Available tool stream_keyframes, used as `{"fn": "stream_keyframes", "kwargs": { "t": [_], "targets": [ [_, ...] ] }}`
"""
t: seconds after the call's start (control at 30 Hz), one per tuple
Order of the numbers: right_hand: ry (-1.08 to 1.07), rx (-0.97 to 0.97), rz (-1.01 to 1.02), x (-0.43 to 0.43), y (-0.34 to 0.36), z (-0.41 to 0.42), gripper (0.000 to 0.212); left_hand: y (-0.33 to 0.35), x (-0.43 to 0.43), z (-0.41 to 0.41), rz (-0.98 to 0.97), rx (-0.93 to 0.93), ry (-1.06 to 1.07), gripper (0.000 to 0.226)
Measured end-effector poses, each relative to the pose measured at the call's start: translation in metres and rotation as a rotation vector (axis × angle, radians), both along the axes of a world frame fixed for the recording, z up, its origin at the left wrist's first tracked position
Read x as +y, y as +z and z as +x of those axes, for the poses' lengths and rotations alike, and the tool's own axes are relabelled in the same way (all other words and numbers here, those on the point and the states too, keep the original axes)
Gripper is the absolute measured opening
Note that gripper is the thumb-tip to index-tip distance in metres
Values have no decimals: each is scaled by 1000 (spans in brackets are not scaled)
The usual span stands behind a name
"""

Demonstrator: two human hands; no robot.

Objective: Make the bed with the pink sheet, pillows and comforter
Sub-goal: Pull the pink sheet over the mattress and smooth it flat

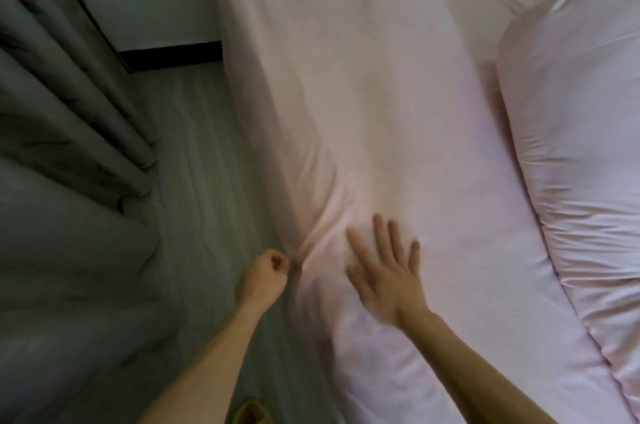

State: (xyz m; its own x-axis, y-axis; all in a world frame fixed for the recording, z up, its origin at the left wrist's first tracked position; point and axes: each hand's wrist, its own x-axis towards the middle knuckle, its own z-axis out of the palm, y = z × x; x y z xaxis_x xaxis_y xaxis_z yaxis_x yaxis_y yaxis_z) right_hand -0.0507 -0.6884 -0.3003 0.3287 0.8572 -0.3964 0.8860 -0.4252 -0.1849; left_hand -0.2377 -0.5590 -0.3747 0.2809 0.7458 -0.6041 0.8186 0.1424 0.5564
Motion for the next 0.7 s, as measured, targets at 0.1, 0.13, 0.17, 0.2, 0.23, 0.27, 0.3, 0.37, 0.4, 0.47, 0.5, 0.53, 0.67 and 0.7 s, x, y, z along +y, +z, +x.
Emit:
{"fn": "stream_keyframes", "kwargs": {
  "t": [0.1,0.13,0.17,0.2,0.23,0.27,0.3,0.37,0.4,0.47,0.5,0.53,0.67,0.7],
  "targets": [
    [354,-16,11,-12,-8,-14,56,-1,23,4,-49,-73,134,30],
    [311,-13,13,-9,-9,-11,59,3,32,14,-65,-124,158,35],
    [235,-18,10,-2,-10,-7,64,5,42,26,-72,-166,180,37],
    [160,-41,6,7,-9,-3,69,8,49,38,-69,-189,196,36],
    [101,-76,-3,17,-7,0,73,11,55,48,-58,-200,212,33],
    [58,-98,-16,29,-8,3,76,13,61,56,-53,-194,238,32],
    [22,-101,-26,41,-8,6,79,16,65,60,-44,-180,265,32],
    [-29,-73,-44,63,-10,14,80,17,71,64,-27,-136,302,29],
    [-48,-54,-51,74,-11,18,80,17,75,64,-28,-113,310,27],
    [-85,-34,-61,93,-12,27,80,18,79,64,-33,-83,283,21],
    [-97,-23,-67,100,-12,32,79,18,81,65,-35,-68,247,19],
    [-105,-10,-67,110,-11,37,78,18,86,65,-29,-54,206,18],
    [-237,-3,29,133,-5,58,75,31,93,47,104,38,112,13],
    [-365,-12,77,140,-5,64,74,28,96,41,146,62,86,12]
  ]
}}
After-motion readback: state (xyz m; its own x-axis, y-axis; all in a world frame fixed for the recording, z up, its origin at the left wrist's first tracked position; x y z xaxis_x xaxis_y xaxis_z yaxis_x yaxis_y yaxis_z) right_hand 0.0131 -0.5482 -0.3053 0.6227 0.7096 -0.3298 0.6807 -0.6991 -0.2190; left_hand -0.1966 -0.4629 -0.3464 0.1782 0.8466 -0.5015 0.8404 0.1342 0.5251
